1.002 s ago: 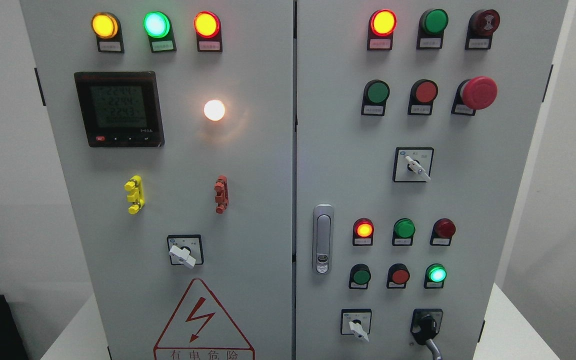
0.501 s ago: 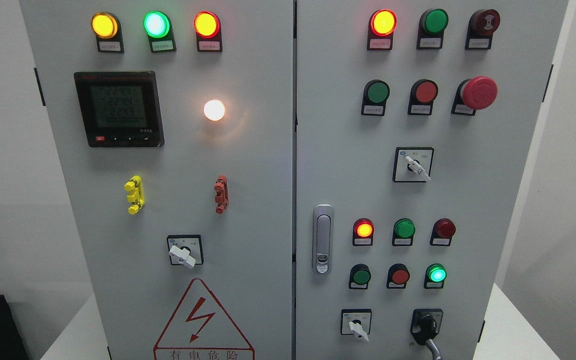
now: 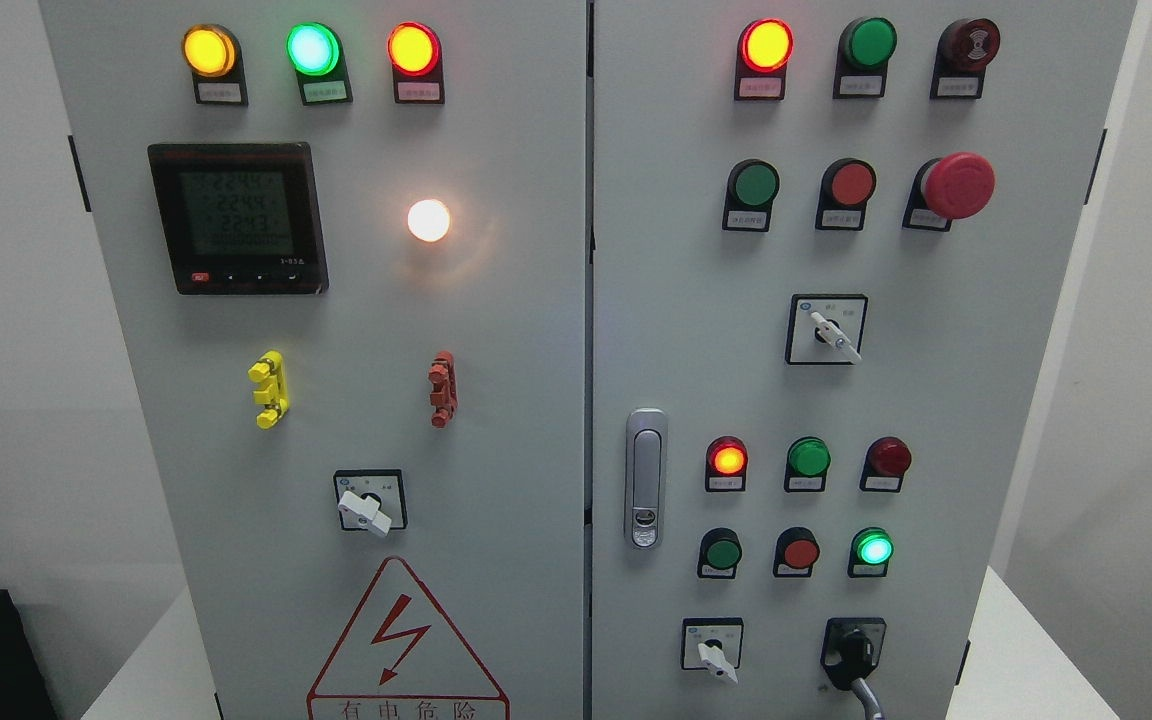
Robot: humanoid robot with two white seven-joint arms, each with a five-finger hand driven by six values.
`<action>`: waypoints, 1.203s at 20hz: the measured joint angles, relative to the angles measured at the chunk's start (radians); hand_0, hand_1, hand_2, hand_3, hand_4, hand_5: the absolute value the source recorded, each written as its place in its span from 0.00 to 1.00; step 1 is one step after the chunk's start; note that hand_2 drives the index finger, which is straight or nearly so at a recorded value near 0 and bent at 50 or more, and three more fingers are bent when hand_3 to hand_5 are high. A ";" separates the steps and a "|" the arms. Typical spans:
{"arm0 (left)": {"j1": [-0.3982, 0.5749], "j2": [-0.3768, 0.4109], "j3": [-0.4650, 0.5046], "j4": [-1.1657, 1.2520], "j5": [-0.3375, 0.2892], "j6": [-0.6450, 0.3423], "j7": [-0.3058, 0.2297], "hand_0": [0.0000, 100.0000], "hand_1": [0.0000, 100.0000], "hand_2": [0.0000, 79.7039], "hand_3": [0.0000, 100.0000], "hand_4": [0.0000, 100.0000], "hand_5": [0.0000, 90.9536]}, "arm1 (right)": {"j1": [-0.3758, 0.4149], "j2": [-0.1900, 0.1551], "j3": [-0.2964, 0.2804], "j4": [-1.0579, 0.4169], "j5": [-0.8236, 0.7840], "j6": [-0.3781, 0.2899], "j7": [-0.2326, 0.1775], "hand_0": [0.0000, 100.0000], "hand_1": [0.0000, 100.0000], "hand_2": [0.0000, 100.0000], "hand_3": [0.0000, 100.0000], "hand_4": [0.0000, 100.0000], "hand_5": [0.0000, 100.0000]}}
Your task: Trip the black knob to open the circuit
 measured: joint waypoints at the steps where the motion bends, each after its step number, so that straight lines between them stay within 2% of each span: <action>1: 0.000 0.000 0.000 0.000 0.000 0.000 0.000 0.12 0.39 0.00 0.00 0.00 0.00 | 0.000 0.000 0.000 0.000 0.000 0.000 0.000 0.00 0.00 0.05 1.00 1.00 1.00; 24: 0.000 0.000 0.000 0.000 0.000 0.000 0.000 0.12 0.39 0.00 0.00 0.00 0.00 | 0.000 0.001 0.000 0.000 0.000 0.000 0.000 0.00 0.00 0.05 1.00 1.00 1.00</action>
